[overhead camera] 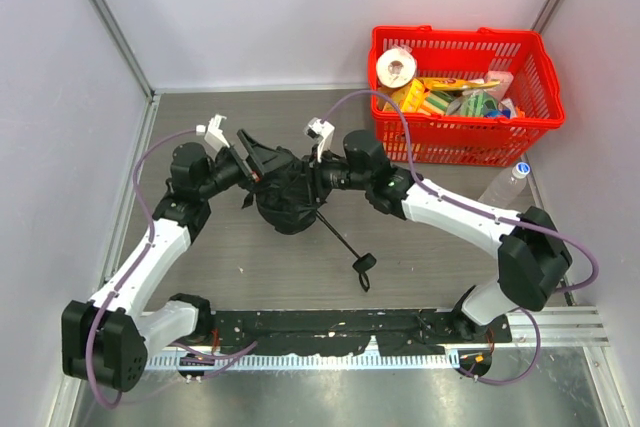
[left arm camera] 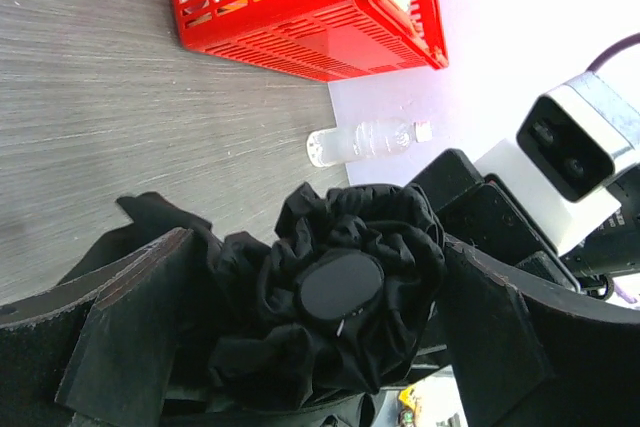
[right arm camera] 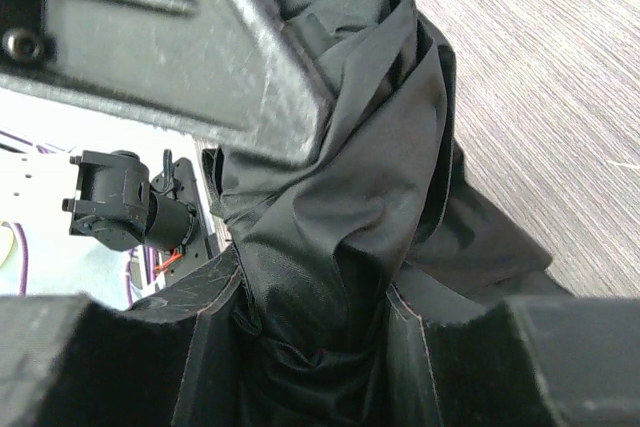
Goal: Put away the umbrella
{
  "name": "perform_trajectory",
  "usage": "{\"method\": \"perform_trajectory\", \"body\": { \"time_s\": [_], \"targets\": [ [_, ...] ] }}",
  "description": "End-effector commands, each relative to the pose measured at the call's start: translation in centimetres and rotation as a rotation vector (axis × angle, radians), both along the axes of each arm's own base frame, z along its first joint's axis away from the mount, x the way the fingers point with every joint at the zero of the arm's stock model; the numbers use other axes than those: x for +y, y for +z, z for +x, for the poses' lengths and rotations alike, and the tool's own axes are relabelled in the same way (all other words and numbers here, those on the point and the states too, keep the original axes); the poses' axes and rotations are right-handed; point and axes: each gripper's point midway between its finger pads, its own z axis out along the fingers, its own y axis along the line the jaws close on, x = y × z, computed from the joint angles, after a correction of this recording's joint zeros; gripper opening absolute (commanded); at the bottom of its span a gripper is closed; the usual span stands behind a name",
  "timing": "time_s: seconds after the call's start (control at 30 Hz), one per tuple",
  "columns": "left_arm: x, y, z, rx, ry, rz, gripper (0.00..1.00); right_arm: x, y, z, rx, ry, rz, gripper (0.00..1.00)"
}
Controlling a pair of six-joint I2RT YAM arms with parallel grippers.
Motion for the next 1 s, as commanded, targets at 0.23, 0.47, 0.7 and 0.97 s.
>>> {"method": "perform_trajectory", "body": {
  "time_s": [0.23,0.47,0.7,0.97],
  "targets": [
    [-1.0,2.4,-0.4,-0.09,0.001,-0.043,0.93,2.7,6.0,-0.1,-0.098,0.036,0.149,0.01],
    [-1.1,3.3,0.2,-0.108,-0.002,-0.029,0.44,1.9,5.3,-1.0,-0.106,0.058,0.108,0.01],
    [-1.4,4.0,0.0,-0.139,-0.011,-0.109,0.0,1.3,4.2,-0.9,-0.044,0.012,0.057,0.06],
    [-0.9,4.4,1.3,-0.16,0.062,-0.203,0.0,-1.3,2.9,0.0,0.2,-0.231,-0.06,0.7]
  ]
}}
